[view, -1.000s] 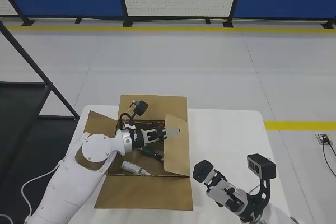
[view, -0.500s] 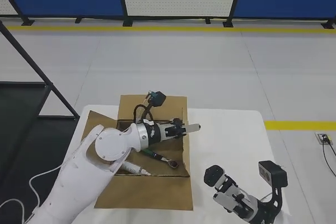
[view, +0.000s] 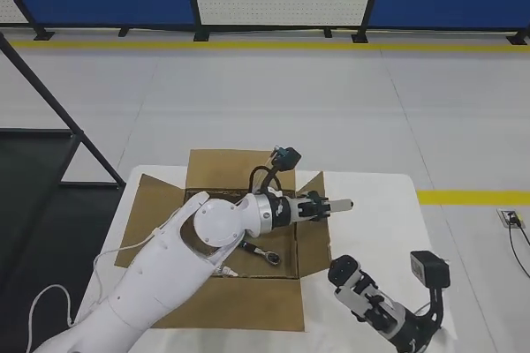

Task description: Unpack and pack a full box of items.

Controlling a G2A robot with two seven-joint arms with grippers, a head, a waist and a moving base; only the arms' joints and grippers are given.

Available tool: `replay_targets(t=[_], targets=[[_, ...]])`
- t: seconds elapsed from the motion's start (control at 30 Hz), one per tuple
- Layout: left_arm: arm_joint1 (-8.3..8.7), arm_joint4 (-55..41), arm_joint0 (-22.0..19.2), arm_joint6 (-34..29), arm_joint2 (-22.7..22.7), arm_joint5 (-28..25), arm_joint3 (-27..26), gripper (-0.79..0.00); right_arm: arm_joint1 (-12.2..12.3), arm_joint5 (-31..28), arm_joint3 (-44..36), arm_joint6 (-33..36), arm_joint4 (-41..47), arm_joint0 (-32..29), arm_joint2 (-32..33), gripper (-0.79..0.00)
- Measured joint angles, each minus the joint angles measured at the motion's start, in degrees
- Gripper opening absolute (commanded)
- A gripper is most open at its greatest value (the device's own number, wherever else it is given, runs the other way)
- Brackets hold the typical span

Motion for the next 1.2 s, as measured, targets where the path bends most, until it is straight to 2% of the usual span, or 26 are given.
replay_targets(t=[0.2, 0.33, 0.47, 0.57, 0.67, 0.77, 0.9, 1.1, 1.2], targets=[[-1.17, 0.79, -0.52, 0.23, 0.86, -1.06, 1.91, 0.000, 0.30, 4.80, 1.38, -2.28, -6.15, 2.55, -2.14, 0.000], [-1.31, 1.06, -0.15, -0.24, -0.06, -1.91, 1.82, 0.000, 0.60, 8.99, 2.62, -2.37, -9.65, 3.68, -2.49, 0.000], [-0.74, 0.78, 0.61, -1.48, -2.89, -3.07, 0.90, 0.000, 0.82, 11.05, 3.61, -3.55, -11.08, 4.16, -2.87, 0.000], [0.64, 2.71, 2.36, -1.45, -7.29, -4.21, -1.72, 0.000, 1.03, 11.00, 3.77, -4.58, -10.34, 3.44, -1.98, 0.000], [2.85, 7.35, 5.73, -0.83, -14.06, -4.63, -6.18, 0.000, 1.34, 10.87, 3.79, -4.49, -9.12, 2.35, -0.48, 0.000], [5.32, 10.22, 10.82, -1.36, -23.27, -3.59, -12.56, 0.000, 1.64, 11.43, 4.41, -3.83, -8.06, 1.99, 0.72, 0.000], [7.97, 11.11, 19.92, -3.14, -36.17, -1.99, -21.18, 0.000, 1.98, 11.50, 6.22, -3.08, -6.37, 2.71, 1.18, 0.000], [9.95, 9.95, 31.20, -4.38, -50.67, -1.76, -27.17, 0.000, 2.33, 10.82, 10.04, -2.62, -4.39, 5.10, 0.08, 0.000], [10.49, 9.60, 36.06, -3.75, -56.07, -1.97, -28.76, 0.000, 2.47, 11.46, 12.20, -2.42, -4.24, 6.55, -0.92, 0.000]])
